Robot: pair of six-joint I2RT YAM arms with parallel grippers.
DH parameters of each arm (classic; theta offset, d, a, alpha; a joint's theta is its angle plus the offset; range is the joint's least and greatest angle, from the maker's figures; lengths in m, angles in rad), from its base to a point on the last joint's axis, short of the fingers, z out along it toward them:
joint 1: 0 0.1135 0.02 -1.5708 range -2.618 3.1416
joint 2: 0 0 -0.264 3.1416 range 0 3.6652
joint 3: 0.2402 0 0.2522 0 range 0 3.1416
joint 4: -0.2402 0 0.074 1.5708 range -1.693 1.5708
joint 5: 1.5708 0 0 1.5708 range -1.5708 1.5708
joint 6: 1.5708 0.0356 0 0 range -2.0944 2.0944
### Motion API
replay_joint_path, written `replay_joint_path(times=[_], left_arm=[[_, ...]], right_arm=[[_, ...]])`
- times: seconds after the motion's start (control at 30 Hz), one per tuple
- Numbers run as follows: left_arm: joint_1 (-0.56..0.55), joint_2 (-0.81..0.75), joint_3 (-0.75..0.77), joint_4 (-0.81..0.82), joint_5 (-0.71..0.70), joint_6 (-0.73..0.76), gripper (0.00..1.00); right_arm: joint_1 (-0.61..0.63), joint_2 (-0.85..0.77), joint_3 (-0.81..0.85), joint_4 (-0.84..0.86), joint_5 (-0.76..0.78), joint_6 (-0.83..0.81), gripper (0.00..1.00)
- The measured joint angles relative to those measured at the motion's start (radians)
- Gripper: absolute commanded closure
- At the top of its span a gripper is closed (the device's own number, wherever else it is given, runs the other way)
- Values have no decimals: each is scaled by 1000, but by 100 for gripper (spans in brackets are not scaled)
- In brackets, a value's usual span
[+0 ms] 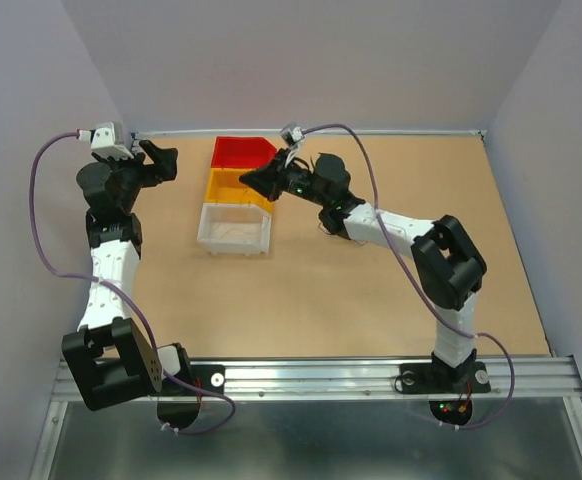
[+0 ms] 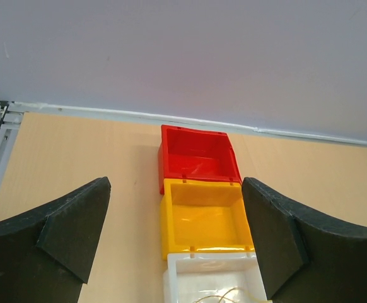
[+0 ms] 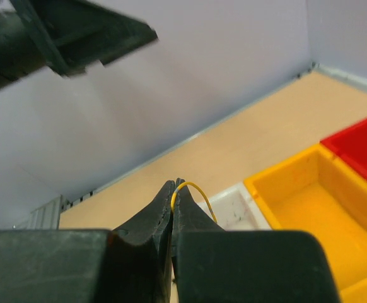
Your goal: Untangle the cables
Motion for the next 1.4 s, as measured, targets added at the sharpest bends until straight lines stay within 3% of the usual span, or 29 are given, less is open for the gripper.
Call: replay_joint_path(times=[0.1,0.43,0.6,0.83,1.23,1.4], left_arm=[[0,0,-4,2,0,0,4],[0,0,-5,19,2,0,4],[0,5,-5,35,8,1,4],[0,14,-24,52,34,2,4],[0,64,-25,67,57,6,1],[-10,64,-25,69,54,20,1]], right_arm=[[0,82,14,-28,-22,-2,99],[34,340,137,-368,-13,-145,99],[72,476,404,-682,182,-266,99],[99,462,413,-795,311,-319,95],[122,374,387,-949,406,-343,51],[146,345,397,-980,425,-338,22]])
